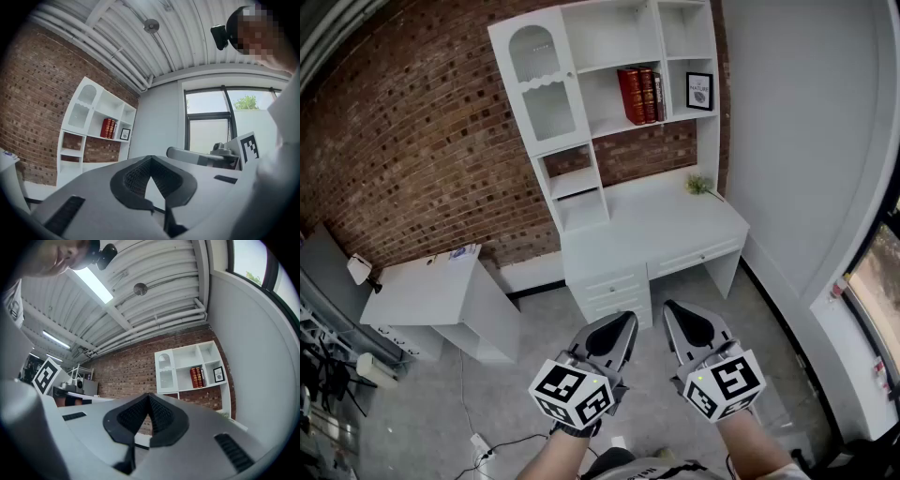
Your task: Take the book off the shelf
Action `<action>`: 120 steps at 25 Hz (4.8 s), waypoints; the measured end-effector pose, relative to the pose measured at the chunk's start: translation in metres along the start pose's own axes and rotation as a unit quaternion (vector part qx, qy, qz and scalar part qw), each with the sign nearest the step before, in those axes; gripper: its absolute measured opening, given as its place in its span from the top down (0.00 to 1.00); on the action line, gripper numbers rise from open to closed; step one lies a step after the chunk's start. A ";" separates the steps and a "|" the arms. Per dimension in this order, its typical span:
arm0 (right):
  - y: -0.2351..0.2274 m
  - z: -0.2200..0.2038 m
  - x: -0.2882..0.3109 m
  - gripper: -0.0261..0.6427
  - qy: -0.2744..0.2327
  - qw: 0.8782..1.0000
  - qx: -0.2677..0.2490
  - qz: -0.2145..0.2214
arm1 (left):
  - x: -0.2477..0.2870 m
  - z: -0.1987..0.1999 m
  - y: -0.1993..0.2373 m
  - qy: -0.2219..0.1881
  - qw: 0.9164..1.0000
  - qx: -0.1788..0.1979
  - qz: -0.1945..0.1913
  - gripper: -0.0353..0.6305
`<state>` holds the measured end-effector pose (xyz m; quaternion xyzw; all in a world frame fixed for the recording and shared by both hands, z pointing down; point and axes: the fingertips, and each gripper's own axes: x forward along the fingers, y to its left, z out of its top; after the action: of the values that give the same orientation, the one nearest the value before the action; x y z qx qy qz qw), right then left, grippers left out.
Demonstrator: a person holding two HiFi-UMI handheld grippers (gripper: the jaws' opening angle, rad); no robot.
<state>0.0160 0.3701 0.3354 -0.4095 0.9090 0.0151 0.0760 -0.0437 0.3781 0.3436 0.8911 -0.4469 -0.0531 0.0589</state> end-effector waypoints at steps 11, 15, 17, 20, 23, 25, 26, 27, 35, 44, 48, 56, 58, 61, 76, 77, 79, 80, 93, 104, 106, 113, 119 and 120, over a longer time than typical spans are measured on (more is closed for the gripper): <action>-0.042 -0.017 0.042 0.94 0.005 1.000 -0.002 -0.013 | 0.054 -0.007 0.041 -0.006 1.000 -0.006 -0.003 0.93; -0.062 -0.018 0.072 0.94 0.008 1.000 -0.013 -0.028 | 0.086 -0.004 0.065 -0.010 1.000 -0.006 -0.022 0.93; -0.073 -0.018 0.090 0.94 0.008 0.999 -0.018 -0.035 | 0.103 0.000 0.080 -0.012 0.999 -0.005 -0.030 0.93; -0.088 -0.015 0.120 0.94 0.003 0.999 -0.021 -0.047 | 0.130 0.008 0.107 -0.015 0.999 -0.001 -0.043 0.93; -0.101 -0.015 0.155 0.94 -0.003 0.998 -0.012 -0.055 | 0.153 0.016 0.140 -0.013 0.998 -0.004 -0.054 0.93; -0.110 -0.018 0.178 0.94 -0.005 0.998 -0.004 -0.062 | 0.167 0.018 0.162 -0.011 0.998 -0.005 -0.060 0.93; -0.115 -0.020 0.188 0.94 -0.006 0.998 -0.001 -0.066 | 0.174 0.018 0.173 -0.011 0.998 -0.005 -0.063 0.93; -0.119 -0.022 0.197 0.94 -0.008 0.998 0.001 -0.069 | 0.181 0.018 0.183 -0.010 0.998 -0.005 -0.065 0.93; -0.150 -0.029 0.255 0.94 -0.015 0.996 0.028 -0.082 | 0.224 0.021 0.237 -0.009 0.997 -0.013 -0.072 0.93; -0.200 -0.040 0.324 0.94 -0.018 0.998 0.027 -0.062 | 0.284 0.024 0.296 -0.007 0.999 -0.002 -0.043 0.93; -0.237 -0.037 0.353 0.94 -0.025 0.998 0.029 -0.050 | 0.329 0.032 0.317 -0.009 1.000 0.010 -0.026 0.93; -0.332 -0.027 0.395 0.94 -0.029 0.999 0.018 -0.024 | 0.445 0.052 0.347 -0.027 0.999 0.024 0.006 0.93; -0.354 -0.024 0.400 0.94 -0.030 0.999 0.015 -0.017 | 0.472 0.061 0.354 -0.036 0.999 0.029 0.020 0.93; -0.385 -0.021 0.406 0.94 -0.034 0.999 0.016 -0.012 | 0.507 0.075 0.368 -0.052 0.997 0.041 0.046 0.93; -0.467 -0.024 0.466 0.94 -0.038 0.999 0.017 -0.033 | 0.639 0.126 0.463 -0.082 0.987 0.091 0.108 0.68; -0.471 -0.020 0.470 0.94 -0.041 0.998 0.014 -0.037 | 0.648 0.131 0.469 -0.088 0.985 0.094 0.111 0.66; -0.480 -0.015 0.479 0.94 -0.046 0.998 0.011 -0.043 | 0.666 0.143 0.481 -0.099 0.983 0.102 0.117 0.63; -0.484 -0.014 0.484 0.94 -0.047 0.998 0.009 -0.045 | 0.675 0.148 0.487 -0.104 0.981 0.106 0.121 0.62; -0.524 -0.031 0.531 0.94 -0.042 0.997 0.015 -0.059 | 0.753 0.167 0.555 -0.133 0.967 0.123 0.179 0.56; -0.538 -0.039 0.559 0.94 -0.040 0.998 0.020 -0.053 | 0.789 0.168 0.579 -0.124 0.962 0.151 0.189 0.55; -0.540 -0.040 0.560 0.94 -0.039 0.997 0.022 -0.054 | 0.790 0.169 0.582 -0.124 0.960 0.163 0.193 0.54; -0.544 -0.044 0.567 0.94 -0.041 0.998 0.028 -0.047 | 0.777 0.178 0.597 -0.117 0.938 0.225 0.235 0.54; -0.543 -0.045 0.572 0.94 -0.040 0.998 0.032 -0.041 | 0.773 0.191 0.609 -0.110 0.944 0.205 0.232 0.52; -0.543 -0.045 0.572 0.94 -0.040 0.998 0.032 -0.041 | 0.776 0.191 0.610 -0.105 0.947 0.200 0.230 0.51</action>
<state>0.0425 -0.4191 0.3125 -0.4429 0.8877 -0.0003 0.1260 -0.0924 -0.6180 0.2156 0.7472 -0.6445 -0.0412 -0.1569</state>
